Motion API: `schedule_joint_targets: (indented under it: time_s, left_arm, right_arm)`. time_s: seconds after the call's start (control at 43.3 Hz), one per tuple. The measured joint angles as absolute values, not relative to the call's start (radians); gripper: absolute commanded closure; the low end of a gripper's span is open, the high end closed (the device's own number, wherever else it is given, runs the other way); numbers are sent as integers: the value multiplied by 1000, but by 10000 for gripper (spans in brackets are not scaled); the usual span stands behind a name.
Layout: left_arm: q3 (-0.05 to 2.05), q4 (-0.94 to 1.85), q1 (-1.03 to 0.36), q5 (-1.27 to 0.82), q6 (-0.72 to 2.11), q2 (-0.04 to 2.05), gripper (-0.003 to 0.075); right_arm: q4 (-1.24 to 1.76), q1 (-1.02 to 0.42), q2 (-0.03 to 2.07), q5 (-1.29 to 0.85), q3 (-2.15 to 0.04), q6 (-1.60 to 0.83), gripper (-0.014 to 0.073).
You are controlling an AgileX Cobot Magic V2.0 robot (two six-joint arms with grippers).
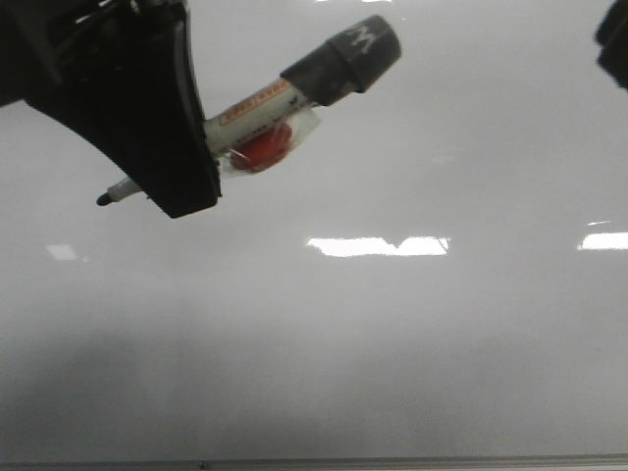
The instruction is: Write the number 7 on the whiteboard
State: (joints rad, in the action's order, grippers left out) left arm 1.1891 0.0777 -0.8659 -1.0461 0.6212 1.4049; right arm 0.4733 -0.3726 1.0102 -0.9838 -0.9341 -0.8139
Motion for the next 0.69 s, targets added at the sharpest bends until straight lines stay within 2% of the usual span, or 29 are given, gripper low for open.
schedule_joint_targets:
  time_s: [0.208, 0.277, 0.439, 0.693]
  left_arm:
    - [1189, 96, -922, -1044, 631, 1405, 741]
    - [1189, 110, -925, -1039, 631, 1405, 741]
    - [1189, 116, -927, -1036, 631, 1405, 741]
    - [1189, 116, -927, -1034, 631, 1405, 741]
  right_arm:
    - [557, -526, 1105, -954, -975, -942, 76]
    - [561, -571, 1134, -934, -986, -949, 108]
    - [568, -632, 1177, -891, -990, -956, 240]
    - [567, -635, 1183, -874, -992, -956, 487]
